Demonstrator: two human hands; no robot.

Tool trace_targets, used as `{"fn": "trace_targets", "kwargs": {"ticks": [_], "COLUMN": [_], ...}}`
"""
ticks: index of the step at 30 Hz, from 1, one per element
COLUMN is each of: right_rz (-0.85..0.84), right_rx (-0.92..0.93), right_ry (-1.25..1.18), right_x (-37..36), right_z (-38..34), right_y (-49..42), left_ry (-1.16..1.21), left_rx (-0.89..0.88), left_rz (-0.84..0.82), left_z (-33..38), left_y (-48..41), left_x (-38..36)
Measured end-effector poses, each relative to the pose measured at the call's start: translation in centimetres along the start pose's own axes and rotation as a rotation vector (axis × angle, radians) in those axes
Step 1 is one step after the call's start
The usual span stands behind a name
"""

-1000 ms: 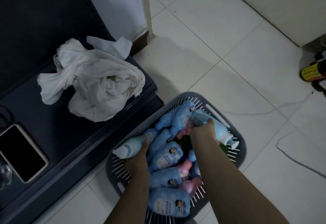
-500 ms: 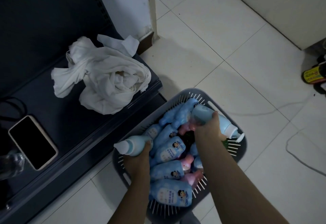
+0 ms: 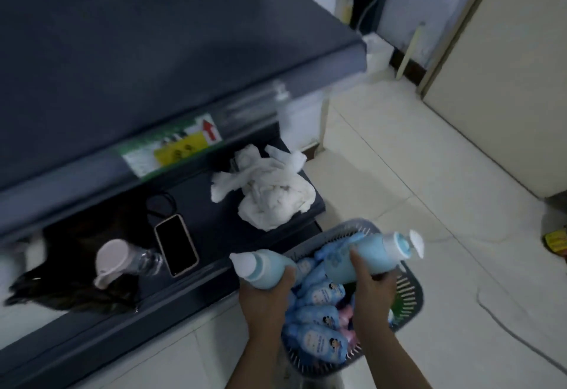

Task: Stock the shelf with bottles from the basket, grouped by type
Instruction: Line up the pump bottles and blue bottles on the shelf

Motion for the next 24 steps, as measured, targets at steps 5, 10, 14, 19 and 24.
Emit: {"fn": "trace_targets", "kwargs": {"ticks": [5,10,14,19,24], "right_rz": [-0.319,-0.757,-0.933,-1.119,-1.242], "right_rx": [0.254,0.475,0.581,0.62,0.665], "right_ry": [0.219,0.301,0.339,0.269,0.284], "right_x": [-5.3,-12.1,-17.1,-22.9,-28.7], "right_z": [-9.0,-17.2,-20.4,-21.3,-19.7], "right_y": [5.9,14.8,21.1,28.5,36.3], "left_ry": [0.161,0.101,0.107,0.106,0.081], "left_rx": [-0.145,-0.356,-0.446,-0.498,-0.553], "left_rz": [0.137,0.221,0.361,0.517,0.59], "left_z": [8.5,16.9,21.3,24.5,25.5], "left_y": [5.5,10.4,13.4,15.8,17.0], "left_x": [4.9,11.5,18.3,27.8,37.2]}}
Point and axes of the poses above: each hand's wrist, its own y-axis away from the middle knuckle, its own x-axis out of the back of the hand, z = x × y, the point moved 8 cm from there along -y, towards the middle knuckle, and after that the axes turned 7 degrees about -z, right-handed, at the moved point
